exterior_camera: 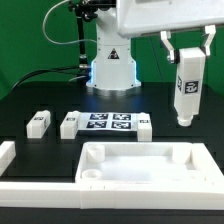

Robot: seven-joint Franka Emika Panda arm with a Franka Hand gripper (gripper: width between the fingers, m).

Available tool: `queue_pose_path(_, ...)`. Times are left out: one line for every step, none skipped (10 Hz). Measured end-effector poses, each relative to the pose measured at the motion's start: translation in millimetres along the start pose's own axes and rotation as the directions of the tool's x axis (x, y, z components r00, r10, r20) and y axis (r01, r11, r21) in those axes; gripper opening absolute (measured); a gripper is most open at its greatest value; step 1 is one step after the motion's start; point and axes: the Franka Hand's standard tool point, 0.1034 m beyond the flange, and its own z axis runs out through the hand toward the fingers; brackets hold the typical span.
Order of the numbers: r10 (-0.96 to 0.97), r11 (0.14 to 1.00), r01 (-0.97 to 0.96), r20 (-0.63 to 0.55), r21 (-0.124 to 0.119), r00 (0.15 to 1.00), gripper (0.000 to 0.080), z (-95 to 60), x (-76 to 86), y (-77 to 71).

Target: Assemble desk

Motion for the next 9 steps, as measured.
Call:
queue_pose_path(0.003, 1.000, -0.003, -0.058, 0.001, 0.998, 0.0290, 0.8, 5.5, -2.2)
queue_pose_path(-0.008, 1.000, 0.009, -0.143, 0.002, 0.990, 0.0290, 0.3, 6.5, -7.9)
queue_pose_path(-0.009, 1.000, 0.010, -0.132, 0.001, 0.991, 0.0290, 2.8, 1.7, -6.5)
queue_pose_path(-0.009, 1.000, 0.009, -0.131, 0.000, 0.991, 0.0290, 2.5, 2.6, -6.0)
queue_pose_path(-0.035, 0.999, 0.035, -0.131, -0.004, 0.991, 0.0290, 4.0, 0.8, -5.9)
queue_pose_path(-0.110, 0.994, 0.108, -0.125, -0.019, 0.986, 0.0290, 10.3, -3.6, -3.5)
queue_pose_path(-0.158, 0.987, 0.156, -0.121, -0.028, 0.980, 0.0290, 16.6, -0.6, 1.3)
queue_pose_path(-0.193, 0.981, 0.190, -0.121, -0.035, 0.974, 0.0290, 22.3, 3.6, 4.7)
queue_pose_path(-0.197, 0.980, 0.194, -0.116, -0.034, 0.973, 0.0290, 28.8, 3.5, 7.7)
